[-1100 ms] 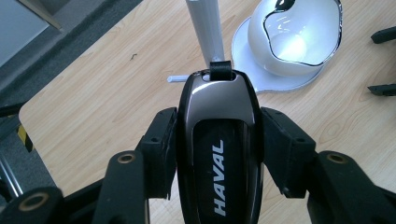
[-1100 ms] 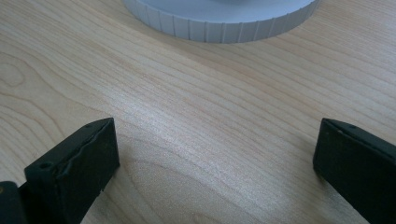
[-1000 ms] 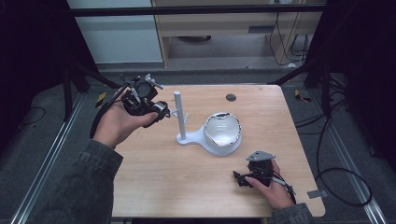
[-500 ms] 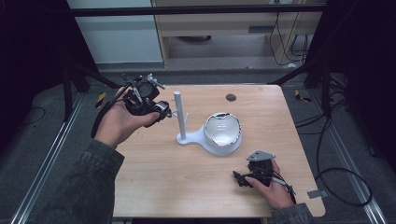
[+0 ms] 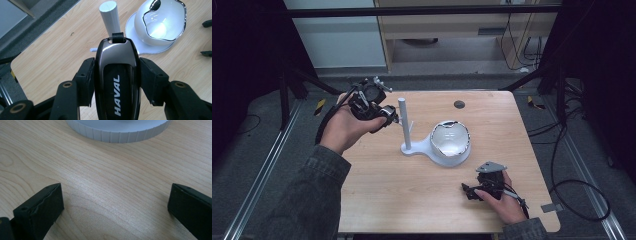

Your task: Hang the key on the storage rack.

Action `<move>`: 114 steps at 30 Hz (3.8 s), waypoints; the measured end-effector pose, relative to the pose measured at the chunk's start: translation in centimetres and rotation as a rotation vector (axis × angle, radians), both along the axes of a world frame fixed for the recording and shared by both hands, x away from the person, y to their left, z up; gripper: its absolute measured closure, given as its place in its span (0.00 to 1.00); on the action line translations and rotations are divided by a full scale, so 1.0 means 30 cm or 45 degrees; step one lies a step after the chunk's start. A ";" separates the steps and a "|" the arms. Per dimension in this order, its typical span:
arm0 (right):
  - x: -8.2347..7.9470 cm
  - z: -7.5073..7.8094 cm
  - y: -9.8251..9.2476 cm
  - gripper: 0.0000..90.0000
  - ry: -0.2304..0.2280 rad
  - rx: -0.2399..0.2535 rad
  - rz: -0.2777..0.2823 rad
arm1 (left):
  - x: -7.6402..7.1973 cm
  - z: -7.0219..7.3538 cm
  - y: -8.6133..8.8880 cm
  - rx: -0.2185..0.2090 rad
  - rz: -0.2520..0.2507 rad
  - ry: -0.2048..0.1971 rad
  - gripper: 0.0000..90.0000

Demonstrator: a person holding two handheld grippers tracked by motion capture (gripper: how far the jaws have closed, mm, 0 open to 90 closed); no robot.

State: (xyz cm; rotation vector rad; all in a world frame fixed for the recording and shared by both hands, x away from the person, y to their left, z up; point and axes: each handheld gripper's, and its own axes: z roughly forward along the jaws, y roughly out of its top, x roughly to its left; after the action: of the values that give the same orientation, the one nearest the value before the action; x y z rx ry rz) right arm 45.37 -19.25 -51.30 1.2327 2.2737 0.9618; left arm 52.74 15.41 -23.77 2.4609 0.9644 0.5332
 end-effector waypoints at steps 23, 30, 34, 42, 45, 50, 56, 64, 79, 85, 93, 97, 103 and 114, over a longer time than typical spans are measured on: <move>0.000 0.000 0.000 0.01 0.000 0.000 0.000 | 0.003 -0.139 0.058 0.012 0.017 -0.001 0.54; 0.000 0.000 0.000 0.01 0.001 0.002 -0.001 | -0.008 -0.246 0.086 -0.036 0.029 -0.003 0.54; 0.000 0.000 0.000 0.01 0.000 0.002 -0.001 | -0.012 -0.324 0.089 -0.091 0.035 -0.013 0.54; 0.000 0.000 0.001 0.01 0.000 0.004 0.002 | -0.025 -0.430 0.080 -0.167 0.035 -0.116 0.54; 0.000 0.000 0.001 0.01 0.002 0.005 0.000 | -0.027 -0.457 0.074 -0.188 0.030 -0.138 0.54; 0.001 0.000 0.001 0.01 0.000 0.006 0.002 | -0.024 -0.478 0.069 -0.205 0.026 -0.164 0.54; 0.001 0.000 0.001 0.01 -0.001 0.005 0.003 | -0.020 -0.495 0.060 -0.213 0.029 -0.179 0.54; 0.001 0.000 0.001 0.01 -0.001 0.001 0.005 | -0.017 -0.511 0.050 -0.208 0.031 -0.211 0.54; 0.001 0.000 0.002 0.01 -0.001 0.002 0.012 | -0.009 -0.542 0.047 -0.287 0.046 -0.221 0.54; 0.001 0.000 0.002 0.01 -0.002 0.000 0.012 | -0.008 -0.552 0.045 -0.317 0.051 -0.225 0.54; 0.001 0.000 0.002 0.01 -0.002 0.000 0.012 | 0.000 -0.558 0.030 -0.324 0.044 -0.216 0.54; 0.001 0.000 0.002 0.01 -0.002 0.000 0.012 | 0.003 -0.561 0.028 -0.329 0.045 -0.217 0.54; 0.001 0.000 0.002 0.01 -0.002 0.000 0.012 | 0.001 -0.568 0.023 -0.332 0.041 -0.226 0.54; 0.001 0.000 0.002 0.01 -0.002 0.000 0.013 | -0.020 -0.570 0.020 -0.331 0.030 -0.230 0.50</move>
State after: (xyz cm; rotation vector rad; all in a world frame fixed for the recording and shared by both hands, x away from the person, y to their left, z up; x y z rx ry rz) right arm 45.41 -19.20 -51.29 1.2216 2.2809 0.9660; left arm 52.15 16.01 -40.88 2.1344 0.9272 0.5870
